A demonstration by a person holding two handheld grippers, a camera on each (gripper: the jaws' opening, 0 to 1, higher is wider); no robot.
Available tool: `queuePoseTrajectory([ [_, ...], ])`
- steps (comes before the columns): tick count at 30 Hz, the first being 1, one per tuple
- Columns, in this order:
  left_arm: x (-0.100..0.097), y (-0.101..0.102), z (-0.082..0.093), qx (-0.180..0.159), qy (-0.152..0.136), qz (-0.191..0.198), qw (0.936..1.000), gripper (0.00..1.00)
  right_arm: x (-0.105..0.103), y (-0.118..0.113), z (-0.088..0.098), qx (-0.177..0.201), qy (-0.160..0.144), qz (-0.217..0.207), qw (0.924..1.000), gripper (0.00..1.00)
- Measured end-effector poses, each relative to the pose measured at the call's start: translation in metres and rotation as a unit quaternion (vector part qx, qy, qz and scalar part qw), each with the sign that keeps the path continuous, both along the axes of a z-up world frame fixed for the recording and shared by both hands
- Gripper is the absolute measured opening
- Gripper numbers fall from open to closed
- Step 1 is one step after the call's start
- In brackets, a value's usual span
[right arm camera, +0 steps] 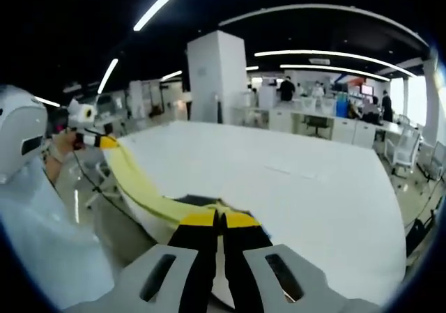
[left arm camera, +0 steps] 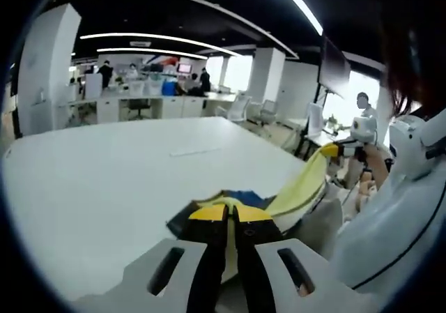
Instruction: Fold the garment on the visible template until the final outline fits inside the template.
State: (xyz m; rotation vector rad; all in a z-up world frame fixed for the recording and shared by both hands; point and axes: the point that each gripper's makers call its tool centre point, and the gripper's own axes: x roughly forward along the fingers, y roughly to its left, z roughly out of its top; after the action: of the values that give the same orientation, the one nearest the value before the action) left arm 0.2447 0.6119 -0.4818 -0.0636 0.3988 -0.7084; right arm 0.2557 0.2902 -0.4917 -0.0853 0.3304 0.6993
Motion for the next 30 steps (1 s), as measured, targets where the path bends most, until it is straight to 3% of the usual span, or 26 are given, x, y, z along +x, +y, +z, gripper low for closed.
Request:
queuePoseTrajectory([
  [8,-0.001,-0.002,0.004,-0.001,-0.006,0.0,1.0,0.0,-0.002,0.002,0.009,0.009,-0.01,0.006,0.9999,0.02],
  [20,0.006,0.004,-0.024,0.009,0.03,0.004,0.9995,0.0,0.003,0.004,-0.016,-0.001,0.02,0.005,0.9998,0.02],
  [30,0.018,0.005,-0.035,0.005,0.045,0.002,0.999,0.0,0.01,0.005,-0.032,0.014,0.041,0.009,0.999,0.02],
])
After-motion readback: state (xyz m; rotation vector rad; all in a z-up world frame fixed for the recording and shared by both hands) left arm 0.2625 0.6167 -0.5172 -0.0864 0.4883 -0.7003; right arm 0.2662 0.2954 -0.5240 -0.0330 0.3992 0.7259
